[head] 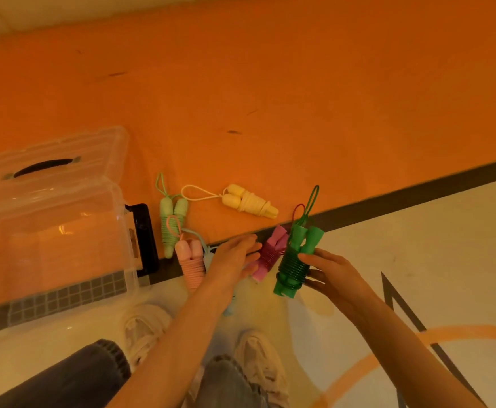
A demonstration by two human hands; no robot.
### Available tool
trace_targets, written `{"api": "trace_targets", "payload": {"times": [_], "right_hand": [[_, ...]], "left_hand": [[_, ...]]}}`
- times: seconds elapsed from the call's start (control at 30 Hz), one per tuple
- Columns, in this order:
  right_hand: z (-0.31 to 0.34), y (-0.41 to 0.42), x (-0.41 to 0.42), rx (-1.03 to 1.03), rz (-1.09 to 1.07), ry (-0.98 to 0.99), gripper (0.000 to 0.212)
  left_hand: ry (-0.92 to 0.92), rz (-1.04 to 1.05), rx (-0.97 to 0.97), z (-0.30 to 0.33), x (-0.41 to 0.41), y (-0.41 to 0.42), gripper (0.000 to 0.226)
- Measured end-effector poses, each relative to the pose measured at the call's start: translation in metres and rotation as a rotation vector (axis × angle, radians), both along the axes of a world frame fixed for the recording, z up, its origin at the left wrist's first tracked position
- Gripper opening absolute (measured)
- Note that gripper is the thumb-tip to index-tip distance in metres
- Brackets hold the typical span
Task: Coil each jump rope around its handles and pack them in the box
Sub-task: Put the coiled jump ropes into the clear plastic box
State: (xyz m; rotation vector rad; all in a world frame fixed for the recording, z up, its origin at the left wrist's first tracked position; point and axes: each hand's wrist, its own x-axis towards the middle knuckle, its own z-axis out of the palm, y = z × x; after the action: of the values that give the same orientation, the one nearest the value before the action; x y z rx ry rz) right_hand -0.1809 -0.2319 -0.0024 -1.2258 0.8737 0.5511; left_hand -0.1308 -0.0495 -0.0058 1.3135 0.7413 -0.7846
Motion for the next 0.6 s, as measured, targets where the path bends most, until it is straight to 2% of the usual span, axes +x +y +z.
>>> {"api": "trace_targets", "payload": {"times": [0.23, 0.5, 0.6], "right_hand": [[-0.036, -0.003, 0.000, 0.003, -0.048, 0.054, 0.020], [-0.057, -0.006, -0.003, -0.016, -0.136, 0.058, 0.020], [-0.063, -0.006, -0.003, -0.014, -0.157, 0.075, 0.017]], "left_hand": [[0.031, -0.080, 0.094, -0.041, 0.005, -0.015, 0.020], [-0.262, -0.448, 0.389, -0.078, 0.006, -0.034, 0.039], [-0.291, -0.489, 0.449, -0.084, 0.004, -0.041, 0.044]]}}
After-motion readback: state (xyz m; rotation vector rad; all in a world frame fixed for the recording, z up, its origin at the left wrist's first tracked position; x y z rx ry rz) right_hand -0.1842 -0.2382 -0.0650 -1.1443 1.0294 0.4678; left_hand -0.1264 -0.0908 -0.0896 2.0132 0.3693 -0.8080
